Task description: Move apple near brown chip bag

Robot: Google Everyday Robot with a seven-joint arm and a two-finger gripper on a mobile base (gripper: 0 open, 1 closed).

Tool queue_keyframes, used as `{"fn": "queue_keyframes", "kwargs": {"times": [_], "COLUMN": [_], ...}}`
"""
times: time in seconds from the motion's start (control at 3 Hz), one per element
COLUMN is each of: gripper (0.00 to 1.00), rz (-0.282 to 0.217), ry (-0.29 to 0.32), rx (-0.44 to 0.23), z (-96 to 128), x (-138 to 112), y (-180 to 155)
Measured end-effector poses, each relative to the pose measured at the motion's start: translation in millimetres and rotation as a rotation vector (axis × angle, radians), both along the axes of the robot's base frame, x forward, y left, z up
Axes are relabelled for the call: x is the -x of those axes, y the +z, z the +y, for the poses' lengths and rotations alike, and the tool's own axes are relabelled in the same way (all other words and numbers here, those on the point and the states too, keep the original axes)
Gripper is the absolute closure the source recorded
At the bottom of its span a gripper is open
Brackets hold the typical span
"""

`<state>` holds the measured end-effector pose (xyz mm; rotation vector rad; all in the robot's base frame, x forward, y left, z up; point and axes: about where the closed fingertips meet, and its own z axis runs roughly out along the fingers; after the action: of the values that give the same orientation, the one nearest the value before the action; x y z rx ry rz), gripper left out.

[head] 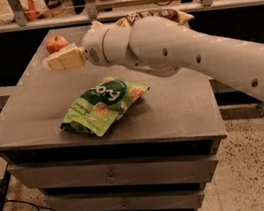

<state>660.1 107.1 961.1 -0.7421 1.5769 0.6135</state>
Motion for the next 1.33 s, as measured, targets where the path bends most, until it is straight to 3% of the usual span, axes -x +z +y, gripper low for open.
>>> {"fn": "queue_keyframes", "kwargs": {"times": [0.33,0.67,1.0,1.33], "gripper": [0.0,0.0,0.0,0.0], "rz": [-0.001,-0.001,-0.018,-0.021], "ry": [-0.029,-0.109,-0.16,-0.175], "rx": [-0.007,-0.015,0.02,0.056], "z": [7,16,29,47], "x": [-5,-42,-95,-149], "y": [-5,-24,-52,-77]}}
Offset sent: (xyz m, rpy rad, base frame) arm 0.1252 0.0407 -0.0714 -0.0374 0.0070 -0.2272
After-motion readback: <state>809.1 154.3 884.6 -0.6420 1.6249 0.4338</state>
